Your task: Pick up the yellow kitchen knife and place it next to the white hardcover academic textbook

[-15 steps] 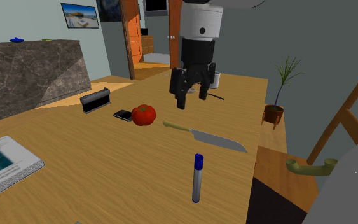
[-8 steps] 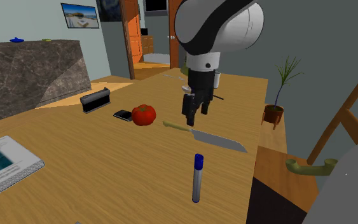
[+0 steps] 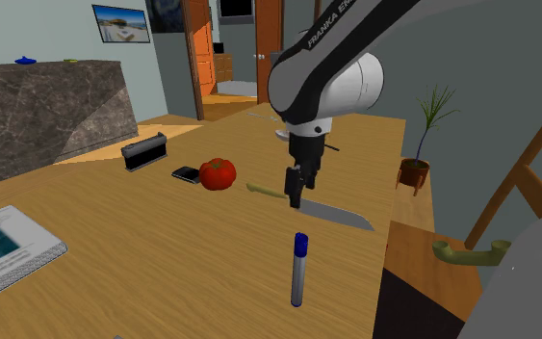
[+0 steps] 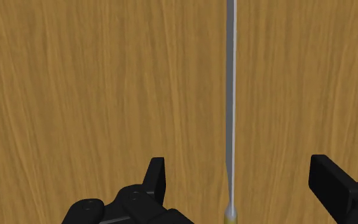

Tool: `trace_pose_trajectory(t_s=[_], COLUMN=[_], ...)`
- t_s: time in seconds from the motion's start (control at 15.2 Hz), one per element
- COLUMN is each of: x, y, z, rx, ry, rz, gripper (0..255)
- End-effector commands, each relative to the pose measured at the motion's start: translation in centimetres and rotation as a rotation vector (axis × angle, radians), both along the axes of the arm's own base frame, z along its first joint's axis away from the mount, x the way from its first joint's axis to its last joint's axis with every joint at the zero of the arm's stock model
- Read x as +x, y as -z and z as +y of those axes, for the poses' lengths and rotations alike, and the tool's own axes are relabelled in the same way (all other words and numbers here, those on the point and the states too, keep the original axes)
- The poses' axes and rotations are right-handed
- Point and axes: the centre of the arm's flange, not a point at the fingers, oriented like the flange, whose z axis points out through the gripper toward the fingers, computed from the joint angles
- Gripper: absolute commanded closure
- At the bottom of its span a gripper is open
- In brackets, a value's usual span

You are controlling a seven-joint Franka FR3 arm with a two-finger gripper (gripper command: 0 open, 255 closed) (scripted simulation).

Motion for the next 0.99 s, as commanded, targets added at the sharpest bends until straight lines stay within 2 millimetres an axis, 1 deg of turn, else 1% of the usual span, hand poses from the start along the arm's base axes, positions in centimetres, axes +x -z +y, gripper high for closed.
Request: trace_pose_trajectory(t_s=[0.0,0.13,0.66,0.73,0.92], x=[0.1,0.1,0.1,0.1,0.1], y=[1.1,2.5,2.5,2.5,2.5], z=[0.0,0.0,0.0,0.0,0.0], rx=[0.0,0.0,0.0,0.0,0.0], ry=[-0.001,-0.001,-0.001,-0.001,-0.001], rz=[-0.001,-0.001,-0.001,-0.001,-0.001], gripper=[0,0,0,255,255])
